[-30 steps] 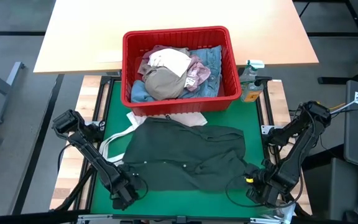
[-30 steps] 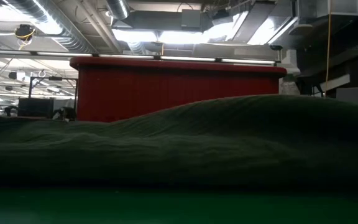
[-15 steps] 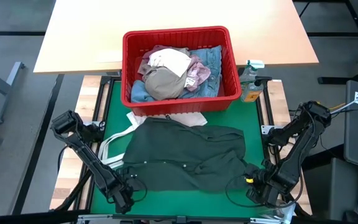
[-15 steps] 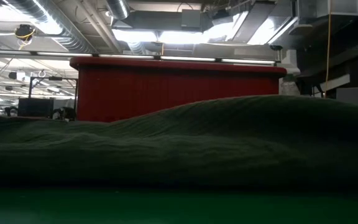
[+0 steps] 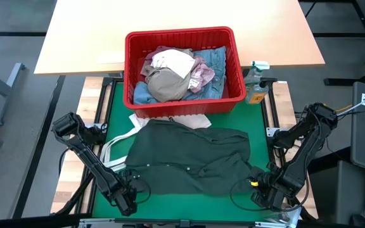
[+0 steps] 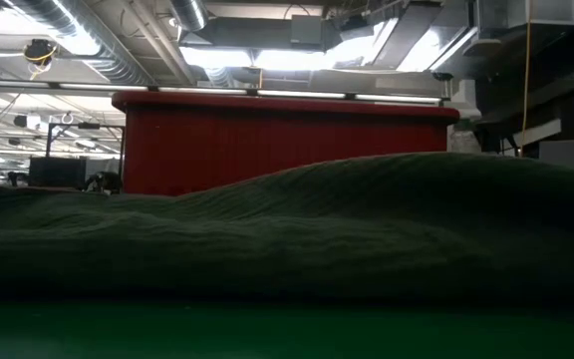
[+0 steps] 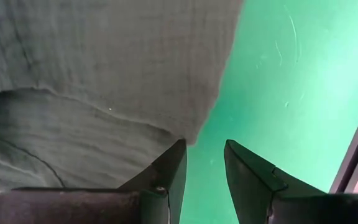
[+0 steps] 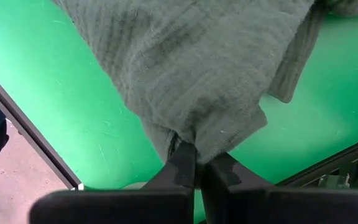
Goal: Fold laundry
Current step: Fold the green shirt
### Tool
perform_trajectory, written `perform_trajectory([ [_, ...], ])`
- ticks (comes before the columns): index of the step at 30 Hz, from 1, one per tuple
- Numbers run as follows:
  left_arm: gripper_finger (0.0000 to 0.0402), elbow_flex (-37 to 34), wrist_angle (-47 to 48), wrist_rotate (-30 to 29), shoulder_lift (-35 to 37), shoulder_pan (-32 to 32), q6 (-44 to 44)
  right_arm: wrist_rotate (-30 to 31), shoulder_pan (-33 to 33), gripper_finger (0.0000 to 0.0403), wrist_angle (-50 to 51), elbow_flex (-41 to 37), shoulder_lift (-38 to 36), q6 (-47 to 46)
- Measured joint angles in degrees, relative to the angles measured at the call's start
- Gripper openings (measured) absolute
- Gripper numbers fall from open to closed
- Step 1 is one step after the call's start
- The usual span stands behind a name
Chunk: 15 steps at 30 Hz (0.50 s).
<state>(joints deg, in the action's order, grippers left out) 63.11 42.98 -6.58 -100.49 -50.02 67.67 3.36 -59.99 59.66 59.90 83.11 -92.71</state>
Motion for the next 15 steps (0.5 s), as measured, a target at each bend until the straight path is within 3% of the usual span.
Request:
perform_trajectory([
  [15, 0.0092, 0.0, 0.0, -1.8, -2.3, 0.0, 2.5, 0.0, 0.0, 0.0004, 0.0, 0.0, 0.0, 0.0],
])
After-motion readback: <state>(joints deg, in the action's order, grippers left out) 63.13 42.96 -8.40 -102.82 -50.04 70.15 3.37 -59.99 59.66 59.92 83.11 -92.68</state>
